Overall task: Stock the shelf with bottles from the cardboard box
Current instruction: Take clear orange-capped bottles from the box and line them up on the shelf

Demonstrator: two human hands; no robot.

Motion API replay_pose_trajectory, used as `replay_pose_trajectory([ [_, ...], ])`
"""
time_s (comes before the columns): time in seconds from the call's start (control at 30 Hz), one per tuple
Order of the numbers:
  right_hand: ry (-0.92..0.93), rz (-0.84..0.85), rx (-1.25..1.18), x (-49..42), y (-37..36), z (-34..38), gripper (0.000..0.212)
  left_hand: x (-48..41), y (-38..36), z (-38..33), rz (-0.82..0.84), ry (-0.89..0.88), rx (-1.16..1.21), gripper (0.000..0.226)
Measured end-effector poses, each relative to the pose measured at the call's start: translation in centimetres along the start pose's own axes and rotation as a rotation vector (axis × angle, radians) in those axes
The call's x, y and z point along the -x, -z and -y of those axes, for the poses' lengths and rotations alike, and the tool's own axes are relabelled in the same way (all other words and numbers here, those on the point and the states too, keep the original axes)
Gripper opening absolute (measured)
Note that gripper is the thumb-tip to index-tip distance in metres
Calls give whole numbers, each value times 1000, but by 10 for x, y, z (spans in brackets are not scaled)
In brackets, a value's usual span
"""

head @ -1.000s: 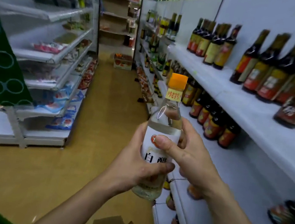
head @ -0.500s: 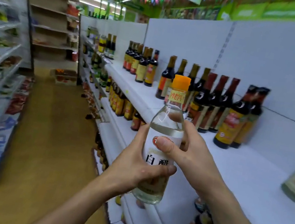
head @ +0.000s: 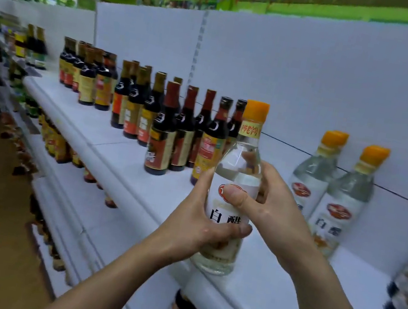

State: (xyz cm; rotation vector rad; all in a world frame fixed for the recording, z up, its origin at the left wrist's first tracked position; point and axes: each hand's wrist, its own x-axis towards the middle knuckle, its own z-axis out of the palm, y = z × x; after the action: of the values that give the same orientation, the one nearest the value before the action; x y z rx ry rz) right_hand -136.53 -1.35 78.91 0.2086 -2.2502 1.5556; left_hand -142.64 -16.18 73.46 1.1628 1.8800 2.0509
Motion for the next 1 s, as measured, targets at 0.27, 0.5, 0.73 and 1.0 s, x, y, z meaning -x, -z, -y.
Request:
replay_pose_trajectory([
  [0.27,-85,-181,108,20,49,-21,49,-38,-50,33,201,22,75,87],
  [0.5,-102,-303,156,31,65,-31,47,-63,-72,48,334,4,134,94],
  [0.73,-112,-397,156,32,64,-38,53,-82,-77,59,421,-5,154,98],
  [1.0,-172,-427,139,28,57,-56,70,-98,-70,64,484,20,107,77],
])
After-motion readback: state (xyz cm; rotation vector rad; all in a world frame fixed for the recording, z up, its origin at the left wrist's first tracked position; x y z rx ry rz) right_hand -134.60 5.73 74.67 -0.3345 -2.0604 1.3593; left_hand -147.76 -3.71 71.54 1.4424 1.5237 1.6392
